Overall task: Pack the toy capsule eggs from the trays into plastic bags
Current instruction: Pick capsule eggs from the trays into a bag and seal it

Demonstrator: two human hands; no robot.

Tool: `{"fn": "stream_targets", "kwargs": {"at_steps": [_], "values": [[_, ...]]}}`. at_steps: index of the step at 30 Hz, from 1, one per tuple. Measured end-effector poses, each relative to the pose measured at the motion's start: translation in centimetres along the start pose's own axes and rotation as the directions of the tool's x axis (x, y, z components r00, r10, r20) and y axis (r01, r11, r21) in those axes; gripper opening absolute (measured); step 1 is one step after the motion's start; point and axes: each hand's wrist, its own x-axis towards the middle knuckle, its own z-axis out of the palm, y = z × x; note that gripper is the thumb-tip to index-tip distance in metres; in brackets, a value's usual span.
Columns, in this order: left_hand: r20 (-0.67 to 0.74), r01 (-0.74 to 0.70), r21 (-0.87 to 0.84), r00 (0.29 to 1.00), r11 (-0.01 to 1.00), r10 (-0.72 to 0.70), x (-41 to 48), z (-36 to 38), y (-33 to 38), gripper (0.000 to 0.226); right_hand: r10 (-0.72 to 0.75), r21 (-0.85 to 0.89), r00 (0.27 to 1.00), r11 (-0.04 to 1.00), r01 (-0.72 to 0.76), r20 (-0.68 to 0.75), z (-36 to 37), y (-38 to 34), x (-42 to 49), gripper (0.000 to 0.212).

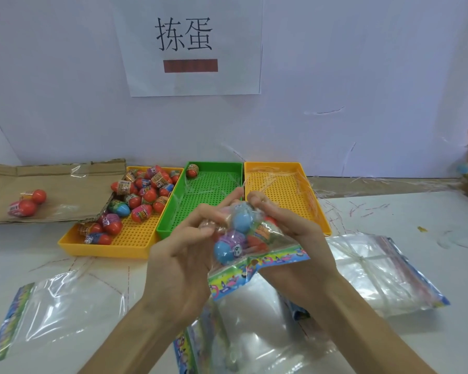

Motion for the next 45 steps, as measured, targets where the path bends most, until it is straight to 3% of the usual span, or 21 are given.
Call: {"fn": "stream_targets", "kwargs": {"at_steps": [2,4,7,9,11,13,15,16,17,20,22,24,29,34,41,45], "values": [[0.016,0.036,-0.038,0.999,0.999,-0.036,0.0,-0.1,0.1,0.031,-0.004,0.201,0.989,0.979,-0.026,0.148,-0.1,0.7,-1.4,0.015],[0.031,0.059,-0.047,0.998,0.997,-0.058,0.0,-0.2,0.1,0.03,-0.041,0.21,0.979,0.978,-0.001,0.199,-1.0,1.1,-1.4,0.021],[0.087,0.077,-0.081,0.994,0.994,-0.07,0.2,-0.5,0.1,0.029,-0.053,0.157,0.994,0.987,0.037,0.1,-1.8,1.1,-0.4,0.042],[0.103,0.073,-0.092,0.993,0.993,-0.063,0.6,-0.9,0.1,0.029,-0.207,-0.085,0.977,0.976,0.202,-0.056,-2.2,1.0,0.3,0.042],[0.09,0.048,-0.064,0.995,0.997,-0.042,1.1,-1.3,-0.1,0.031,-0.464,-0.447,0.877,0.816,0.367,-0.126,-3.1,0.8,0.4,0.028],[0.062,0.012,0.044,0.998,0.999,-0.015,1.6,-1.7,-0.6,0.03,-0.657,-0.78,0.75,0.508,0.367,-0.076,-3.9,0.4,0.2,0.027],[0.009,-0.011,0.164,1.0,0.986,0.009,2.0,-2.2,-1.2,0.028,-0.743,-0.924,0.664,0.186,0.334,0.09,-4.5,0.5,0.1,0.042],[-0.017,-0.014,0.193,1.0,0.981,0.018,2.1,-2.5,-1.4,0.029,-0.744,-0.932,0.643,0.078,0.355,0.182,-4.4,0.8,0.0,0.046],[-0.04,-0.014,0.2,0.999,0.98,0.022,2.3,-2.8,-1.6,0.032,-0.713,-0.917,0.655,0.039,0.397,0.253,-4.1,1.1,0.0,0.049],[-0.085,0.001,0.139,0.996,0.99,0.011,2.6,-3.3,-1.5,0.036,-0.451,-0.897,0.813,0.059,0.438,0.368,-2.9,2.9,-0.1,0.057],[-0.108,0.026,0.037,0.994,0.999,-0.022,2.8,-3.6,-1.2,0.033,-0.318,-0.912,0.859,-0.056,0.406,0.402,-2.8,3.7,-0.1,0.07],[-0.122,0.068,-0.065,0.99,0.996,-0.076,3.0,-3.7,-1.2,0.037,-0.29,-0.918,0.872,-0.087,0.386,0.394,-3.0,3.6,0.0,0.078],[-0.167,0.147,-0.228,0.968,0.963,-0.187,3.1,-3.6,-1.7,0.045,-0.332,-0.932,0.873,-0.069,0.356,0.358,-3.3,3.7,0.6,0.066],[-0.187,0.196,-0.23,0.953,0.953,-0.241,3.0,-3.5,-2.1,0.046,-0.325,-0.95,0.894,-0.059,0.307,0.309,-3.9,3.8,0.9,0.063],[-0.138,0.194,-0.167,0.966,0.967,-0.218,2.7,-3.4,-1.9,0.039,-0.516,-0.915,0.776,-0.036,0.403,0.362,-3.7,3.8,0.5,0.04],[-0.136,0.209,-0.177,0.963,0.962,-0.234,2.6,-3.3,-1.9,0.041,-0.56,-0.912,0.75,-0.028,0.409,0.353,-3.5,3.9,0.5,0.036]]}}
